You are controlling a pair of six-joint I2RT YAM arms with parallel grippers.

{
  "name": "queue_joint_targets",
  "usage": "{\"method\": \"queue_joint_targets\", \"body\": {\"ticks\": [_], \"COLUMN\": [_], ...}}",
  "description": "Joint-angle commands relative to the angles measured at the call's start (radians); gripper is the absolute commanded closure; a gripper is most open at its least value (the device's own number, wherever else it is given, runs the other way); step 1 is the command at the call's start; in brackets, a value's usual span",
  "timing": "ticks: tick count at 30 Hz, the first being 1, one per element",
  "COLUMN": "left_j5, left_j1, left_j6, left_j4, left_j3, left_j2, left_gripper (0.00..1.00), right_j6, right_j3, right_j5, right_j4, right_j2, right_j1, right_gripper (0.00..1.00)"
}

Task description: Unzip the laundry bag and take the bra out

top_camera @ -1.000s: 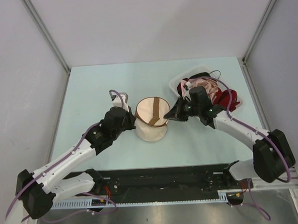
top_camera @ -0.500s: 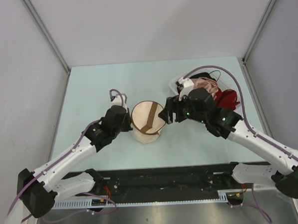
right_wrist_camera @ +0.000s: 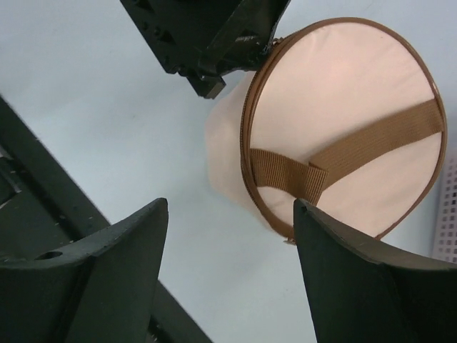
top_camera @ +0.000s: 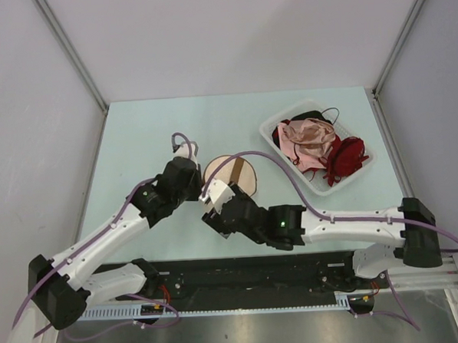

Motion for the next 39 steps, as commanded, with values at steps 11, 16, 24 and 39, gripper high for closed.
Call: {"method": "queue_joint_targets", "body": {"ticks": [11,16,24,39], "left_j5": [0.144,0.224,0.319,0.462], "left_j1": [0.007,0.019,0.111,0.223], "left_j6": [0.029,0.052,0.095,0.127], "left_j4": [-0.069,-0.069,-0.087,-0.049], "left_j3": [0.131,0.123,0.111,0.146], "left_j2": [0.01,-0.003,-0.008,0.024], "left_gripper": [1.0,1.0,1.0,1.0], "right_j6": [-0.221,-0.248,-0.22,-0.243], "right_j3": [-0.052,-0.097,-0.198,-0.383], "right_j5": [0.31,0.345,0.169,0.014], "right_j4": [0.353,0.446,0.405,0.408], "right_j2": [0.188,0.158,-0.055,-0.315], "right_j1": [0.05,0.047,0.038,-0.027], "right_gripper": [0.47,1.0,1.0,0.77]}}
